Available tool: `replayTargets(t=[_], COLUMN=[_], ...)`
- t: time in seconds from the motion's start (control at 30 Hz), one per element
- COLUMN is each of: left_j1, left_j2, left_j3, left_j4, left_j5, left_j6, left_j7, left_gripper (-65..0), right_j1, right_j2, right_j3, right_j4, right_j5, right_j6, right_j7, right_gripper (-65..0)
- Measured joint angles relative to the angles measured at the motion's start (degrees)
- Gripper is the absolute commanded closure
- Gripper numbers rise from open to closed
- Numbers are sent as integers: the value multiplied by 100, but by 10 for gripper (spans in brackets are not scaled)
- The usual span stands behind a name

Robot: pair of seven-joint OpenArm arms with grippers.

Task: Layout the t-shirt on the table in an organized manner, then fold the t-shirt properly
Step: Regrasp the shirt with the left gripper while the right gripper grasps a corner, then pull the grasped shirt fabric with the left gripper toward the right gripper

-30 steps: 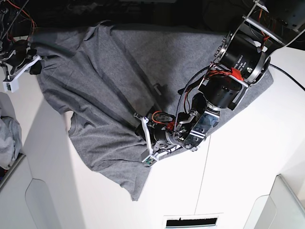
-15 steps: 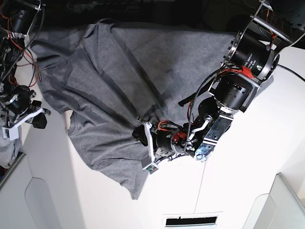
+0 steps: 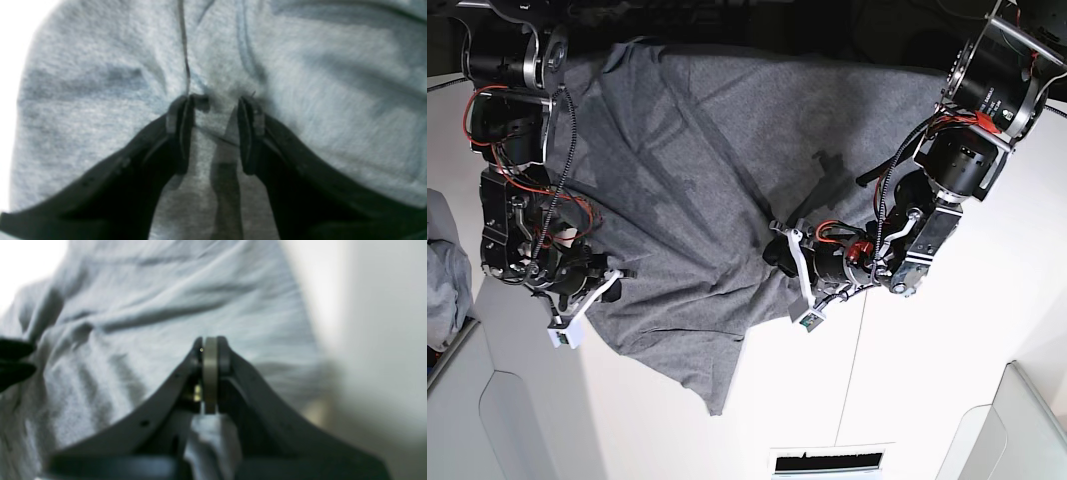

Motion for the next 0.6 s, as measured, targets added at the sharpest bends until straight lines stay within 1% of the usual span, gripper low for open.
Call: replayTargets(t=[0.1, 0.23, 0.3, 0.4, 0.5, 0.6], left_j1=[136, 195, 208, 210, 208, 205], left_j2=[109, 286, 365, 387, 378, 402], left_j3=[-13, -15, -13, -11, -13, -11], left_j4=[7, 9, 9, 11, 13, 13], left_j5=[-24, -42, -46, -46, -52, -50], left_j6=[-79, -81, -114, -142, -146, -146], left_j7=[-52, -46, -42, -33, -24, -44], left_gripper=[-254, -254, -254, -254, -254, -254], right_j1=[-48, -291, -496, -968, -1419, -1768], right_j2=[-15, 94, 195, 367, 511, 584], right_j3=[-278, -323, -323, -323, -323, -315], right_j4=[-173, -44, 173, 693, 1239, 1687], right_j5=[-162, -44, 160, 492, 584, 592], right_j6=[13, 33, 37, 61, 44, -26], right_j7=[-109, -295, -345, -474, -577, -688], right_gripper=[0, 0, 0, 0, 0, 0])
